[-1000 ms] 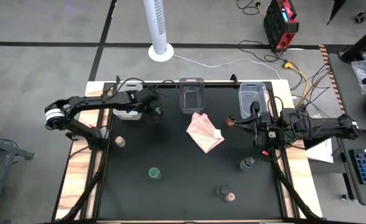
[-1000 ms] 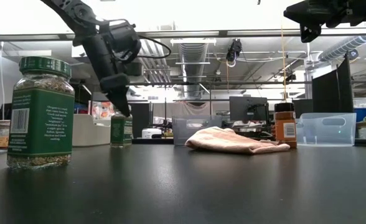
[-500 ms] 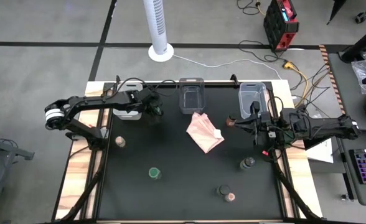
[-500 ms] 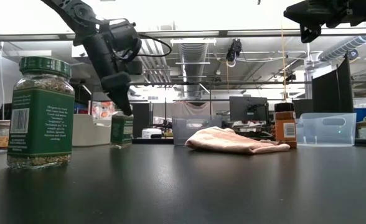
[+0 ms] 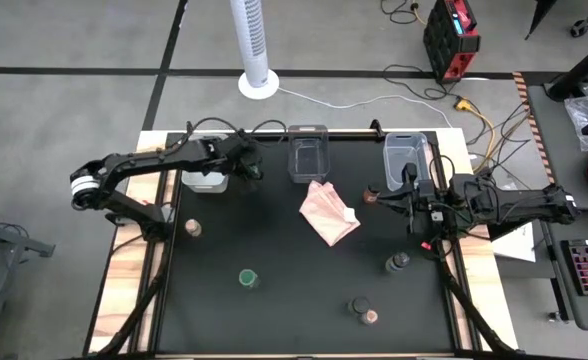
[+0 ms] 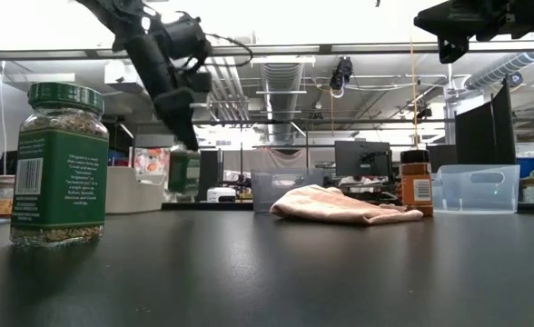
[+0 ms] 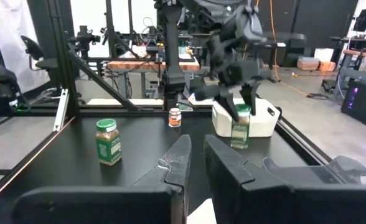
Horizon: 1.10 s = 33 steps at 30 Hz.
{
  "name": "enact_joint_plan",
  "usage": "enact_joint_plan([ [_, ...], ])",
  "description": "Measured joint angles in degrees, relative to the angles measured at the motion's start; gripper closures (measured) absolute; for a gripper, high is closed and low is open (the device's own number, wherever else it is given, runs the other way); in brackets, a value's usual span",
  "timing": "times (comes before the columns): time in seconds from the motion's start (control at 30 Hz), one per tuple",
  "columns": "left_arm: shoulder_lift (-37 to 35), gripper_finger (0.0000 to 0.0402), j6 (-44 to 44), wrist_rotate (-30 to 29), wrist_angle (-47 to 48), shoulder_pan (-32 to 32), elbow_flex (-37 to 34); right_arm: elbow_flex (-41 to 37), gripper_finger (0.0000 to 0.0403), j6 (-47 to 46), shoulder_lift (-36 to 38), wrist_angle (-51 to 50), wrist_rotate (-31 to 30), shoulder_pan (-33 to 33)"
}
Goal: Sort spices by type
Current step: Put the top green seasoning bottle into the white bin
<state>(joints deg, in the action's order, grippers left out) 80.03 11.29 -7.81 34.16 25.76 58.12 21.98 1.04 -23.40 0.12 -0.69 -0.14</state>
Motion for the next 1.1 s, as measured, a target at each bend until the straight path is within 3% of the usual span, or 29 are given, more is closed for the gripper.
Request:
enact_joint_plan([
  [0.23, -6.94, 0.0215, 2.42, 3.93, 6.25, 1.37, 4.31, 0.0, 0.0364, -0.48, 0.0, -0.52, -0.02, -0.02],
  [0.47, -15.08, 0.0215, -0.27, -0.12, 13.91, 5.39, 6.98, -0.26, 0.0364, -0.65, 0.0, -0.31, -1.03, -0.02],
  [0.83, -21.59, 0.0214, 0.48, -0.09, 14.64, 18.15, -2.96, -0.48, 0.0364, -1.01, 0.0, 0.2, -1.01, -0.02],
  [1.1, -22.7, 0.0212, 3.81, 1.33, 12.97, 21.28, -6.05, -0.6, 0.0364, -0.33, 0.0, 0.2, -0.98, -0.01],
])
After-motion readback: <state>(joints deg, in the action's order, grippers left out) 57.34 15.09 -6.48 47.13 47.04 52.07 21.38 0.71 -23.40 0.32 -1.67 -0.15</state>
